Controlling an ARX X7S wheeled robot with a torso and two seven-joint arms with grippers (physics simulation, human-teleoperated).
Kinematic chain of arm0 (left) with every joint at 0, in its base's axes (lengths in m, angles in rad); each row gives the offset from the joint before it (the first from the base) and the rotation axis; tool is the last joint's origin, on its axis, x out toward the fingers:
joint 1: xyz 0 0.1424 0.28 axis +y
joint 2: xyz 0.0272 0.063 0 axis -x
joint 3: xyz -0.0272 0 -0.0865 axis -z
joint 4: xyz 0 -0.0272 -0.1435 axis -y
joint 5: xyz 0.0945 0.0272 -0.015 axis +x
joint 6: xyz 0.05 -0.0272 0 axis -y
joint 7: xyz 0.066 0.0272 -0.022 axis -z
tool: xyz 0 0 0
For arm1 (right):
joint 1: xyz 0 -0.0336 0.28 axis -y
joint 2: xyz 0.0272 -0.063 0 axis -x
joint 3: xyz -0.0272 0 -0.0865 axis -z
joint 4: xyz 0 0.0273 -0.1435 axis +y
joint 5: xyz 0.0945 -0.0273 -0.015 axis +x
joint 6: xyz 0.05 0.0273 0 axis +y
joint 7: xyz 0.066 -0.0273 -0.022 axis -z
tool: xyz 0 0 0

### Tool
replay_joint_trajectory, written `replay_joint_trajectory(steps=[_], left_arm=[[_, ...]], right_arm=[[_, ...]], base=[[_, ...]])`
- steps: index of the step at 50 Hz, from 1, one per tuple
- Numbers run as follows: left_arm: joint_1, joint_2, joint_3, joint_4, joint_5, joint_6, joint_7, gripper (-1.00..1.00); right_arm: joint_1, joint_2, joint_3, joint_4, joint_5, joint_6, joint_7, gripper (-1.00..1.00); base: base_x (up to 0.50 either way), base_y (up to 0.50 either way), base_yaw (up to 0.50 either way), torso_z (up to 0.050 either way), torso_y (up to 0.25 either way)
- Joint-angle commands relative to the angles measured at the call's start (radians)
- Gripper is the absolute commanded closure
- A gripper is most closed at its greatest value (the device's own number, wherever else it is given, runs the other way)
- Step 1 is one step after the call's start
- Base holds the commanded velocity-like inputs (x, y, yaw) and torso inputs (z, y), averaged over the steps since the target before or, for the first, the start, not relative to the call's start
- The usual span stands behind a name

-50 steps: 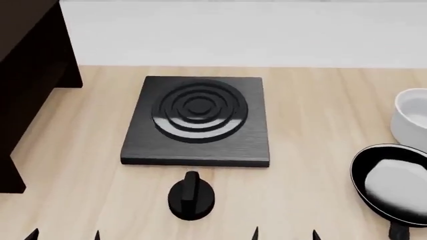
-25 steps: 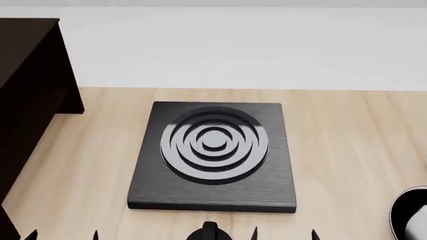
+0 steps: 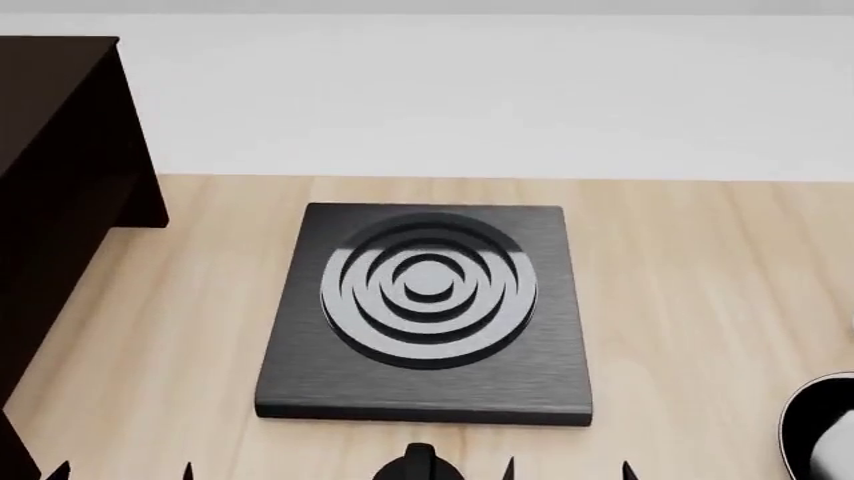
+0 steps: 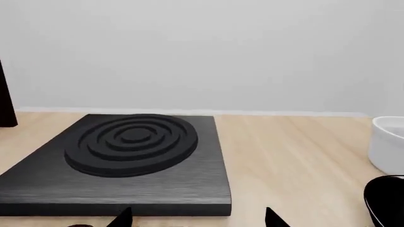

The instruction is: Put the frying pan on the cabinet shelf.

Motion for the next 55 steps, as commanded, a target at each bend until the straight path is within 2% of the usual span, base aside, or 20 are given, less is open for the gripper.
replay_joint_trajectory(steps=[1, 5, 16, 22, 36, 42, 55], left_arm=[[0.018, -0.011, 0.029, 0.093, 0.035, -0.060, -0.030, -1.00], [0.033, -0.020, 0.030, 0.131, 0.041, -0.065, -0.039, -1.00], [0.036, -0.021, 0.025, 0.130, 0.007, -0.077, -0.034, -1.00], [0.036, -0.023, 0.031, 0.126, 0.004, -0.077, -0.035, -1.00], [0.032, -0.029, 0.044, 0.115, -0.002, -0.083, -0.037, -1.00], [0.034, -0.032, 0.044, 0.126, -0.009, -0.091, -0.040, -1.00], [0.029, -0.034, 0.052, 0.100, -0.018, -0.077, -0.040, -1.00]], right_arm=[[-0.003, 0.012, -0.002, -0.046, -0.005, 0.066, 0.033, -1.00], [-0.014, 0.021, 0.029, -0.146, 0.037, 0.106, 0.047, -1.00], [-0.017, 0.146, 0.117, -0.488, 0.108, 0.427, 0.103, -1.00], [-0.018, 0.206, 0.184, -0.593, 0.173, 0.578, 0.117, -1.00], [-0.053, 0.275, 0.335, -0.567, 0.257, 0.679, 0.110, -1.00], [-0.063, 0.313, 0.354, -0.586, 0.274, 0.752, 0.114, -1.00], [-0.157, 0.326, 0.398, -0.510, 0.266, 0.720, 0.097, -1.00]], base=[[0.00, 0.00, 0.00, 0.000, 0.000], [0.00, 0.00, 0.00, 0.000, 0.000], [0.00, 0.00, 0.00, 0.000, 0.000], [0.00, 0.00, 0.00, 0.000, 0.000], [0.00, 0.00, 0.00, 0.000, 0.000], [0.00, 0.00, 0.00, 0.000, 0.000], [0.00, 0.00, 0.00, 0.000, 0.000]])
